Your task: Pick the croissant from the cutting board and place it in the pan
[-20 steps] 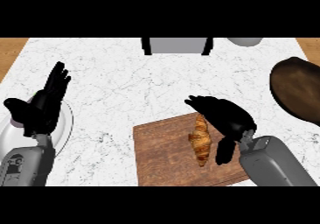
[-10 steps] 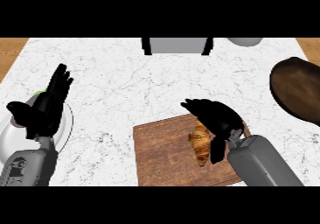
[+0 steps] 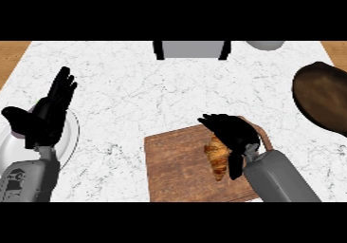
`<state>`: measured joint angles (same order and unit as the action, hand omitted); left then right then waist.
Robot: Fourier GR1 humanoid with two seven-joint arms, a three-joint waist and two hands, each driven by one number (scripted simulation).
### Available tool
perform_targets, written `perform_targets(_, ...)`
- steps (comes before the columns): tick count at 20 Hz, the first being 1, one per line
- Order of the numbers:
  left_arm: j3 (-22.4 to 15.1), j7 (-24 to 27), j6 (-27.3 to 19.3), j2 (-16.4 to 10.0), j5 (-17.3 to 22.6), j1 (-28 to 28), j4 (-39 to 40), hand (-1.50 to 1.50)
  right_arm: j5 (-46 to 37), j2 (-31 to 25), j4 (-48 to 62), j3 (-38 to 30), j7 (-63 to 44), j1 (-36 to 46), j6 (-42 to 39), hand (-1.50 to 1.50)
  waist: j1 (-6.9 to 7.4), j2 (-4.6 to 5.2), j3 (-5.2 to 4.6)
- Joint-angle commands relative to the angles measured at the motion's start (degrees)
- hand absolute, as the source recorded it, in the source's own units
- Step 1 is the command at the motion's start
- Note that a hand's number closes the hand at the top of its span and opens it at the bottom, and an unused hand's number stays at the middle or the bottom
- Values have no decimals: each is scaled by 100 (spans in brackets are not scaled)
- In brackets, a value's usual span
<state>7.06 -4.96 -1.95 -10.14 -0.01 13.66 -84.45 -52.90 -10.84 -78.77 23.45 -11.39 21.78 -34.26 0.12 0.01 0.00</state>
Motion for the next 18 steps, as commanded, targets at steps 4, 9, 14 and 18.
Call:
perform_targets(4,-53,210,-101,163,-115,-179,74,0,-378,477,804,212,319,126,214,150,28,6,1)
perform_targets(9,-71,55,-29,128,-84,-184,-160,0,-351,46,550,-89,1092,480,-115,150,15,1,0)
perform_targets(14,-137,57,-120,203,-218,-246,-172,0,-799,116,509,272,1333,-329,463,150,-6,-2,0)
perform_targets(18,-95,-252,-172,145,-200,-255,-378,0,-649,-670,-991,170,1393,-1634,507,150,-118,-49,2)
